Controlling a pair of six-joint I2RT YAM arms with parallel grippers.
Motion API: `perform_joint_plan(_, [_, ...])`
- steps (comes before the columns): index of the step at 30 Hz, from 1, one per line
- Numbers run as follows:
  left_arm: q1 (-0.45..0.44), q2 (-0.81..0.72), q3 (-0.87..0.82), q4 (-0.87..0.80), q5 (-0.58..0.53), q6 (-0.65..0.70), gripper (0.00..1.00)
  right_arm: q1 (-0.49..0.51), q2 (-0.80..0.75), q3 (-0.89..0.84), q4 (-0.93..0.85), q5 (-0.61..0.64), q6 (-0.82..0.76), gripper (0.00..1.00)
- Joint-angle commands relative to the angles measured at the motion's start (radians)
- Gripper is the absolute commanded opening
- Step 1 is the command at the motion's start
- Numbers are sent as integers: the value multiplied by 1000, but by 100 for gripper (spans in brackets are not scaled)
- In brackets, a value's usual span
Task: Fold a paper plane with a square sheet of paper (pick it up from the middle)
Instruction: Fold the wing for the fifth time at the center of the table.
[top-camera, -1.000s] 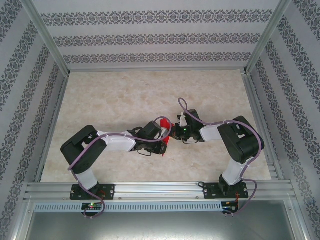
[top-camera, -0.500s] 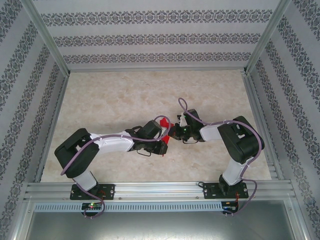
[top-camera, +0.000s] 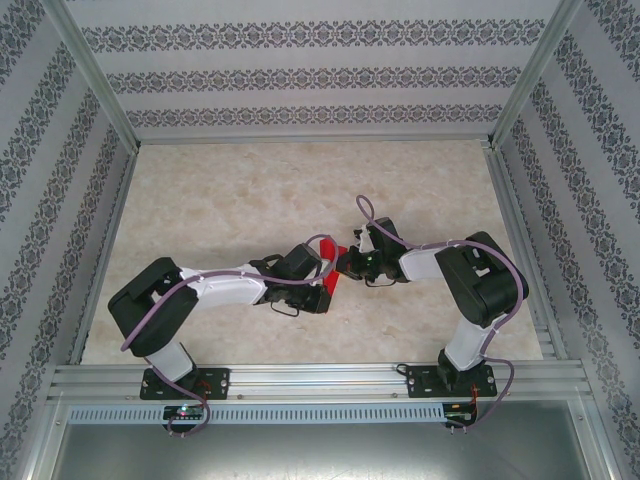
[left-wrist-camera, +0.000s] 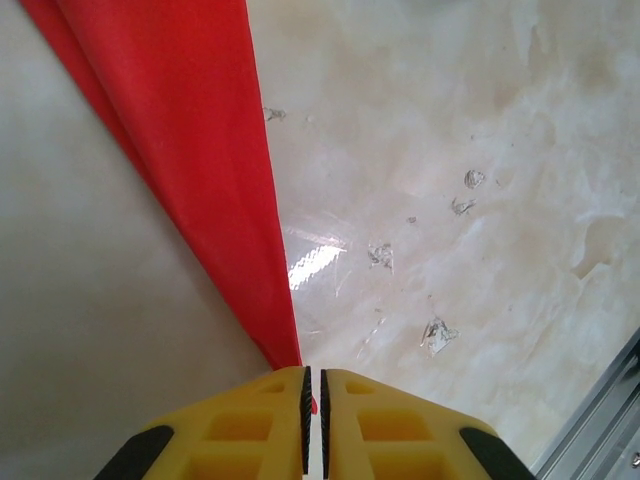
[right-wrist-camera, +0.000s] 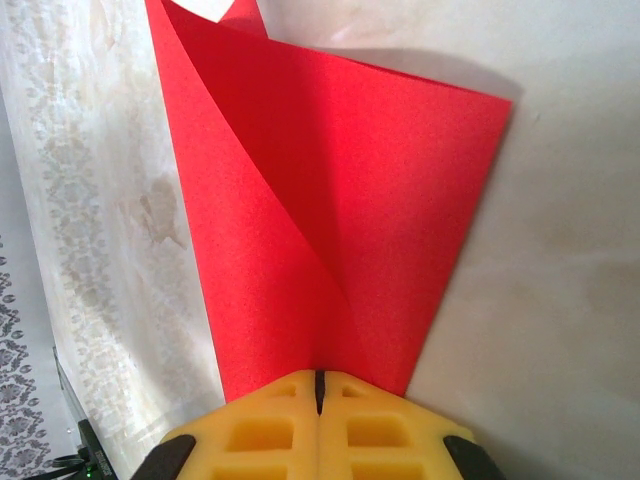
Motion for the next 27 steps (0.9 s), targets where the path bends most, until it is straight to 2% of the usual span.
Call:
perform_joint_plan(1, [-14, 15, 4, 14, 18, -1, 14, -1, 58, -34, -153, 130, -33, 4])
perform_joint_plan(10, [-14, 22, 46, -13, -5, 28, 13, 2, 69, -32, -148, 125, -32, 4])
perform_joint_plan(15, [-14, 11, 66, -44, -55, 51, 13, 2, 73, -35, -142, 124, -31, 4])
perform_joint_plan(20, [-14, 70, 79, -45, -21, 49, 13, 1, 69, -36, -143, 122, -31, 4])
perform_joint_plan(27, [-14, 71, 55, -39, -13, 43, 13, -4, 66, -48, -140, 123, -33, 4])
